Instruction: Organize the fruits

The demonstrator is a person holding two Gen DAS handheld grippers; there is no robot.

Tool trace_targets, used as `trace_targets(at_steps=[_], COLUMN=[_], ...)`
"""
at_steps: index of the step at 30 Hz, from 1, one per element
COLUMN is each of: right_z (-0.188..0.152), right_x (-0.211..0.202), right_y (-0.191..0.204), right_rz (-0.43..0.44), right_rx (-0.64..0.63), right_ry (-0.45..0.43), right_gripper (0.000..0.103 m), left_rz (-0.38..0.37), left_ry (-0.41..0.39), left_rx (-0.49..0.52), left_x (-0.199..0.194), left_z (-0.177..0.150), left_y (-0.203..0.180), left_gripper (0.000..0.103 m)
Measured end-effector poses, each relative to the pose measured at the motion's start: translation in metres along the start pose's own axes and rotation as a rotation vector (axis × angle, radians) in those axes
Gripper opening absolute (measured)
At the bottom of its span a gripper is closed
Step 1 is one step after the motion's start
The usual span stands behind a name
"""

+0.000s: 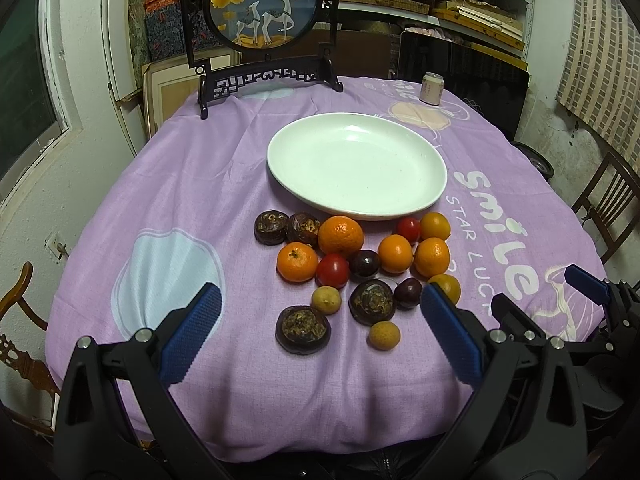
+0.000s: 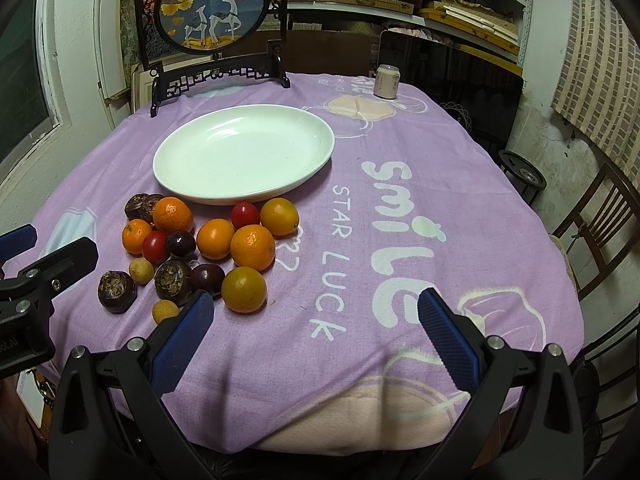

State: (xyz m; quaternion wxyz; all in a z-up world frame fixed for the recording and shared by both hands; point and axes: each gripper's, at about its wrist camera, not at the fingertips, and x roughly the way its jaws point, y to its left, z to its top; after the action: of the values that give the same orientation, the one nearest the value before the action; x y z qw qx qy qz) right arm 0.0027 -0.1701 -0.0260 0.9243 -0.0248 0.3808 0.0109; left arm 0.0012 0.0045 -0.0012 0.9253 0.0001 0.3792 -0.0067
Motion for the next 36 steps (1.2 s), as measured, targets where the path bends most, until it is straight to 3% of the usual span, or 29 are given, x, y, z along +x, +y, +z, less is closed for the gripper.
trace_targets(at_steps=[16, 19, 21, 22, 25, 26, 31, 32, 34, 36], right_z=[-0.003, -0.003, -0.005, -0.008, -0.012, -0.011, -0.006, -0.005, -0.002, -0.001], right_x=[0.009, 0.017, 0.026, 0.031, 0.044, 0.049, 0.072, 0.076, 0.078, 0.077], right_y=[0.003, 0.001, -0.004, -0.006, -0.002, 0.002, 0.019, 0.022, 0.026, 0.021], right_rz=[0.011, 0.033, 0.099, 0.141, 0.202, 0.227, 0.287, 0.283, 0.283, 0.308], right_rx=[-0.010, -0.023, -0.028, -0.033, -0.063, -0.070, -0.112, -0.123, -0.148, -0.121], right_ry=[0.025, 0.054, 0.071, 0.083, 0.132, 0.144, 0.179, 0.171, 0.148, 0.161], right_gripper=[0.102, 0.102, 0.102, 0.099, 0.066, 0.060, 0.060, 0.048, 0.036, 0.036], left_rz=[-0.015, 0.028, 0.050, 0.064, 0.093, 0.090, 0.061, 0.053, 0.042, 0.031], left_ry=[0.027, 0.020, 0.017, 0.017, 0.046, 0.060, 0.102, 0.100, 0.100, 0.116], left_rx=[-0.005, -0.023, -0.026, -0.027, -0.041, -0.050, -0.060, -0.055, -0.045, -0.029], left_x=[0.010, 0.012, 0.013, 0.012, 0.013, 0.015, 0.021, 0.021, 0.026, 0.035], left_z=[-0.015, -0.016, -0.020, -0.024, -0.040, -0.043, -0.052, -0.052, -0.050, -0.050], left_y=[0.000, 0.016, 0.029, 0.035, 0.050, 0.054, 0.057, 0.054, 0.052, 0.047], left_gripper=[0.101, 0.101, 0.101, 0.101, 0.101, 0.101, 0.101, 0.101, 0.101, 0.101])
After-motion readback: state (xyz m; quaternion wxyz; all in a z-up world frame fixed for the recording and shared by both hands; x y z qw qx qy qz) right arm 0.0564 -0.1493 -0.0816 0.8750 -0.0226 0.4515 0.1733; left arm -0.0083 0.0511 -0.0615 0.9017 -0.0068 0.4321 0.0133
